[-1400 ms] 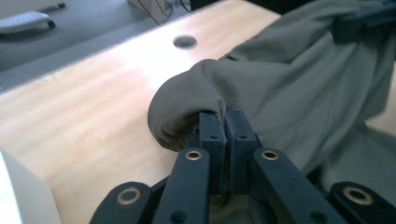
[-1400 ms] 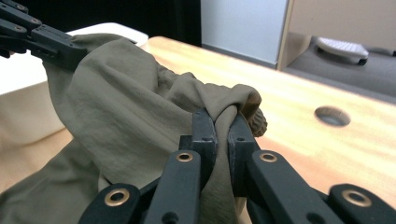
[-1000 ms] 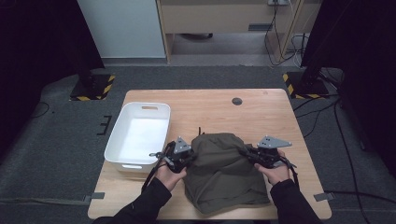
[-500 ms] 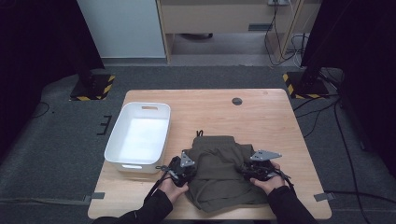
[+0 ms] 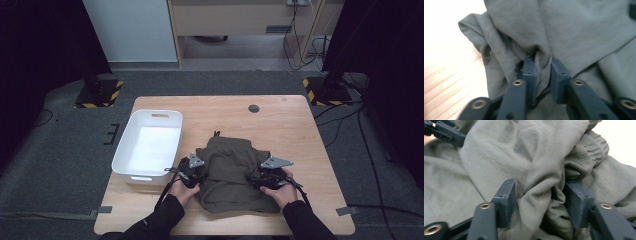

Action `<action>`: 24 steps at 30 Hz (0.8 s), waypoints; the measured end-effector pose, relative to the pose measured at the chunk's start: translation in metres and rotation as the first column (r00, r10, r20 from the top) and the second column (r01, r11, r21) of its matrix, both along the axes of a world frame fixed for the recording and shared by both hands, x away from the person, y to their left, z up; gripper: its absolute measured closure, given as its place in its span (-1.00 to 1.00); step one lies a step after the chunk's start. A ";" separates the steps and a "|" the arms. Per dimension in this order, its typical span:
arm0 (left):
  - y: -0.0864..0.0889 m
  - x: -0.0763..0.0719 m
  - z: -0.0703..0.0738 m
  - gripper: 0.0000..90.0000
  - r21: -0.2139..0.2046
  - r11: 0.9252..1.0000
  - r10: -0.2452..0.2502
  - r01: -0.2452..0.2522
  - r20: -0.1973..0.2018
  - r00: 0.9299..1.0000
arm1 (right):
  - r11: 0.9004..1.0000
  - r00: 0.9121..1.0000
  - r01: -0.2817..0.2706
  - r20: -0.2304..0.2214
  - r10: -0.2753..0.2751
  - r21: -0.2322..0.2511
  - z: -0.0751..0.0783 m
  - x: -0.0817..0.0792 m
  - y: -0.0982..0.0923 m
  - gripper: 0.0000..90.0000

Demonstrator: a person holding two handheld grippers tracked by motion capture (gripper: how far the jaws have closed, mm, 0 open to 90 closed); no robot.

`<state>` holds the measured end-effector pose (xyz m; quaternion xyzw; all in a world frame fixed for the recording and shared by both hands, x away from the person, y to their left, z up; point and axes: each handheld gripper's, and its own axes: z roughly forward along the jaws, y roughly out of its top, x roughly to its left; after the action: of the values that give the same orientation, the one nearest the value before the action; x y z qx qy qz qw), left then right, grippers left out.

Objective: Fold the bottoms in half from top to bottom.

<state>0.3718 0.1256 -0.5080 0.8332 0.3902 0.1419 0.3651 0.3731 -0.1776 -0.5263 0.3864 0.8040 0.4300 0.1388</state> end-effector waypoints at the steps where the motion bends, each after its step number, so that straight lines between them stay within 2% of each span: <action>1: 0.001 -0.002 0.004 0.55 -0.011 1.000 0.001 0.000 0.010 1.000 | 1.000 1.000 0.005 0.003 -0.006 0.012 0.002 -0.001 -0.001 -0.11; 6: 0.004 -0.006 0.022 0.29 -0.068 0.997 0.025 -0.022 0.058 0.998 | 0.997 0.999 0.039 0.034 -0.042 0.073 0.014 0.000 -0.011 -0.27; 12: 0.012 -0.001 0.039 0.23 -0.128 0.991 0.058 -0.046 0.091 0.994 | 0.990 0.994 0.061 0.087 -0.073 0.131 0.032 0.006 -0.018 -0.34; 17: 0.014 0.016 0.049 0.16 -0.165 0.984 0.092 -0.073 0.108 0.990 | 0.985 0.988 0.091 0.110 -0.108 0.147 0.042 0.023 -0.016 -0.35; 22: 0.008 0.037 0.054 0.11 -0.199 0.977 0.102 -0.076 0.126 0.987 | 0.981 0.985 0.129 0.096 -0.143 0.143 0.044 0.047 -0.012 -0.35; 24: 0.005 0.046 0.052 0.10 -0.202 0.976 0.105 -0.081 0.116 0.988 | 0.979 0.984 0.145 0.083 -0.157 0.140 0.043 0.056 -0.011 -0.33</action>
<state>0.4181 0.1302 -0.4561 0.7633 0.4172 0.1718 0.4624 0.4287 -0.1887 -0.4833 0.4342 0.7344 0.4888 0.1823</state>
